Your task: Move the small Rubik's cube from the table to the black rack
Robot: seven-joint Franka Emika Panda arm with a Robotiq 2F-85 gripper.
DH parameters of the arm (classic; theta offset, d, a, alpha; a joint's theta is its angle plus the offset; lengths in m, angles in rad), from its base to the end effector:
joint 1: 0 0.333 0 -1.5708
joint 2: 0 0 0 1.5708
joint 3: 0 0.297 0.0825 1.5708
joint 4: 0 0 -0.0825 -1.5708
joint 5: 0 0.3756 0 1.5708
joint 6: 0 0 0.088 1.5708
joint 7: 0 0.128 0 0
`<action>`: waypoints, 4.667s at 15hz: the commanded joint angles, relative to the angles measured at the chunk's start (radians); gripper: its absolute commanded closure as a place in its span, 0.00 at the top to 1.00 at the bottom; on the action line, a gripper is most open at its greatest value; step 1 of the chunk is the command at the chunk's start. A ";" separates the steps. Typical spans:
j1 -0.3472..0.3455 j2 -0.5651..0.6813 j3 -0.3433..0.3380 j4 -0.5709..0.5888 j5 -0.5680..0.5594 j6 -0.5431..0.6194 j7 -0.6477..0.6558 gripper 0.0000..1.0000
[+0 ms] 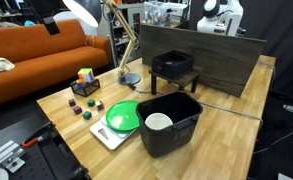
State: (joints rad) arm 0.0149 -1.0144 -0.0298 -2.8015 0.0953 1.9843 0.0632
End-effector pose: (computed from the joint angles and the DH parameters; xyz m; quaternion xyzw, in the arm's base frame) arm 0.2874 0.0045 0.4521 -0.9923 0.0478 -0.0962 0.0609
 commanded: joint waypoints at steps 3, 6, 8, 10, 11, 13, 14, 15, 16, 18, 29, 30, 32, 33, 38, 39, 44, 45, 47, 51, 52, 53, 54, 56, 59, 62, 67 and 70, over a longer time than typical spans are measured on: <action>-0.011 0.003 0.011 0.003 0.004 -0.001 -0.006 1.00; -0.009 0.014 0.026 0.006 -0.012 0.006 -0.012 1.00; -0.003 0.032 0.039 0.009 -0.021 0.013 -0.017 1.00; 0.006 0.057 0.046 0.012 -0.017 0.023 -0.022 1.00; 0.010 0.071 0.048 0.012 -0.012 0.029 -0.023 1.00; 0.031 0.116 0.036 0.007 0.014 0.054 -0.036 1.00; 0.039 0.144 0.032 0.003 0.022 0.071 -0.044 1.00; 0.047 0.170 0.027 0.003 0.030 0.083 -0.052 1.00; 0.028 0.121 0.047 0.001 0.011 0.046 -0.022 1.00; 0.030 0.146 0.047 0.006 0.012 0.051 -0.023 1.00; 0.076 0.221 0.043 0.034 0.068 0.127 -0.045 1.00; 0.090 0.254 0.047 0.041 0.076 0.141 -0.048 1.00; 0.113 0.326 0.053 0.054 0.085 0.158 -0.058 1.00; 0.121 0.361 0.055 0.059 0.085 0.164 -0.061 1.00; 0.146 0.580 0.067 0.110 0.080 0.187 -0.075 1.00; 0.148 0.613 0.070 0.124 0.079 0.183 -0.081 1.00; 0.138 0.636 0.084 0.128 0.073 0.180 -0.068 1.00; 0.138 0.637 0.084 0.130 0.073 0.180 -0.068 1.00; 0.138 0.636 0.084 0.130 0.073 0.180 -0.068 1.00; 0.140 0.641 0.081 0.134 0.076 0.182 -0.078 1.00; 0.140 0.651 0.078 0.138 0.079 0.194 -0.086 1.00; 0.136 0.661 0.079 0.139 0.072 0.204 -0.082 1.00; 0.129 0.673 0.081 0.141 0.067 0.216 -0.069 1.00; 0.127 0.701 0.078 0.141 0.078 0.255 -0.072 1.00; 0.132 0.779 0.074 0.147 0.110 0.329 -0.080 1.00; 0.137 0.874 0.070 0.155 0.168 0.397 -0.104 1.00; 0.124 0.945 0.089 0.153 0.196 0.424 -0.104 1.00; 0.124 0.964 0.093 0.159 0.198 0.425 -0.105 1.00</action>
State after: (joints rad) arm 0.1568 -0.0508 0.0452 -2.6436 0.2926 2.4114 -0.0414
